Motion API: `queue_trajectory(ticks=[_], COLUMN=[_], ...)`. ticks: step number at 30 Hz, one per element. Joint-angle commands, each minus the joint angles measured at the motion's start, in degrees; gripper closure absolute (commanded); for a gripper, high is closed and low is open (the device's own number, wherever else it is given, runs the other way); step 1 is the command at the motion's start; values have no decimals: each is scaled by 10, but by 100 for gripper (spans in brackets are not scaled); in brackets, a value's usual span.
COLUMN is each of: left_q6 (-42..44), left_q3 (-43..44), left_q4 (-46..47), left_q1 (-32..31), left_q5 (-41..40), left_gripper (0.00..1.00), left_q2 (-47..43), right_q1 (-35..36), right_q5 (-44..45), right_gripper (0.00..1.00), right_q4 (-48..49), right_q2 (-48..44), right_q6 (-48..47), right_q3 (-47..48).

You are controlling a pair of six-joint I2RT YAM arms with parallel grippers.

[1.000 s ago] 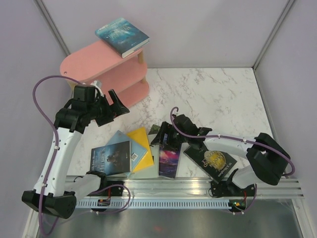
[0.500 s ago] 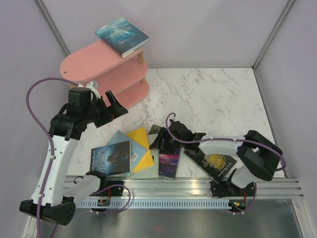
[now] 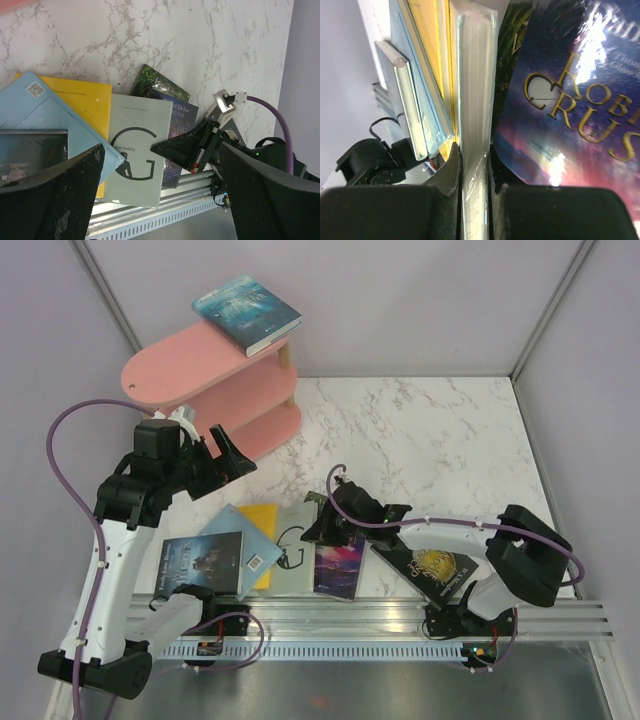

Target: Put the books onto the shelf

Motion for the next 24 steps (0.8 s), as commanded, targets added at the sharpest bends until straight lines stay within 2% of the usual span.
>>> queue_trajectory(ticks=[1,8,13,17,21,24], left_q6=[6,3,-5,-43,-71,-84], left_q3=[23,6,-48,-104,-133,-150], left_q4=[-5,17,67,145,224,253], left_q1=[2,2,2,2,2,2], left_q5=[-4,14,65,167,227,255], left_gripper=[4,2,0,0,0,0], left_q2=[-6,-6,-23,-41,-53,-64], right_q1=[-15,-64,-96,-111,-135,-161], right_q5=[66,84,-1,-71,-131,-167], right_gripper=[100,100,100,100,100,100], right_q4=[-153,-243,-243,-232,-194,-143], right_q2=[-59,-174,-227,-237,-255,-275], right_q6=[-76,-117,-149,-142,-125,-94], right_q3=[67,132,214,261,267,236])
